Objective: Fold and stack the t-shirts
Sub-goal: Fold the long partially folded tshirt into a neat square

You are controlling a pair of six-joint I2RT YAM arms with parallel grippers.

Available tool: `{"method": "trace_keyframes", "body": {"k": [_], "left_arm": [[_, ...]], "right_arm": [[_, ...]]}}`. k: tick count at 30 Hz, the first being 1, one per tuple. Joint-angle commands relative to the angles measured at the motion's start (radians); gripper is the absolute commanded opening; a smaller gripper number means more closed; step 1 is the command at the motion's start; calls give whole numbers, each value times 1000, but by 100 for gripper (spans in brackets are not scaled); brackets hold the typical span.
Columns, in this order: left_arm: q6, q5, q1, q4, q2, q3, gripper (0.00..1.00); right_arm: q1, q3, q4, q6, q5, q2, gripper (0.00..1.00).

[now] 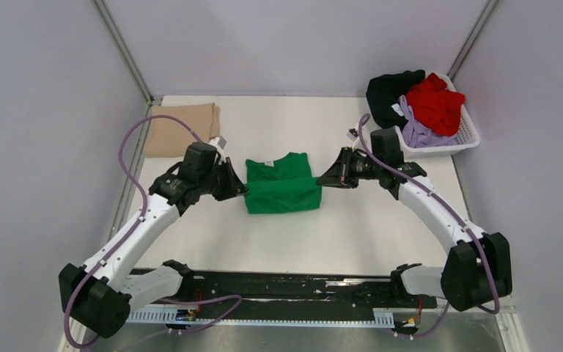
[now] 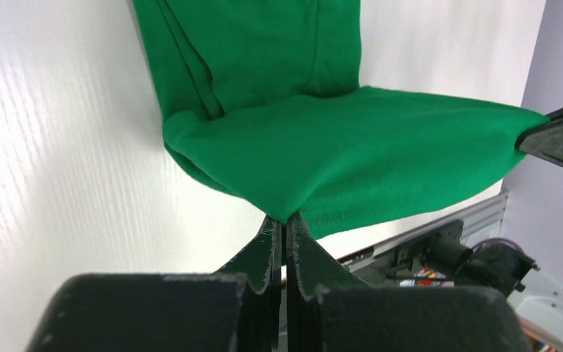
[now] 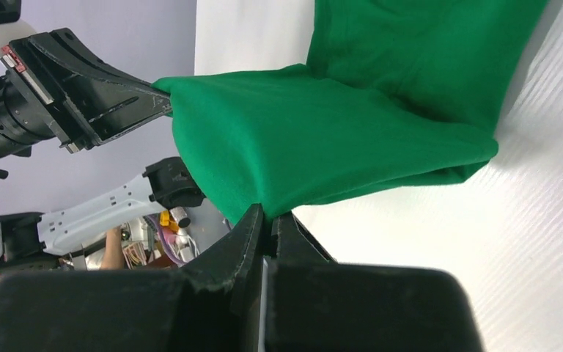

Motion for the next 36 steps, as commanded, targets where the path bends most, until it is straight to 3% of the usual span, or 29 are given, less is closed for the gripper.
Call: {"method": "trace_keyframes", "body": {"k": [1, 15, 33, 35, 36], "left_arm": [[26, 2, 73, 67, 62, 71, 0], [122, 2, 210, 112, 344, 230, 0], [115, -51, 274, 154, 806, 451, 0], [109, -50, 277, 156, 849, 478, 4], [107, -51, 278, 158, 863, 488, 15]], "right_arm": [[-43, 100, 79, 5, -47, 86, 0], [-121, 299, 108, -7, -106, 409, 0], [-152, 627, 115, -35, 3, 849, 3], [-153, 675, 115, -30, 13, 900, 6], [-154, 699, 114, -22, 25, 925, 13]]}}
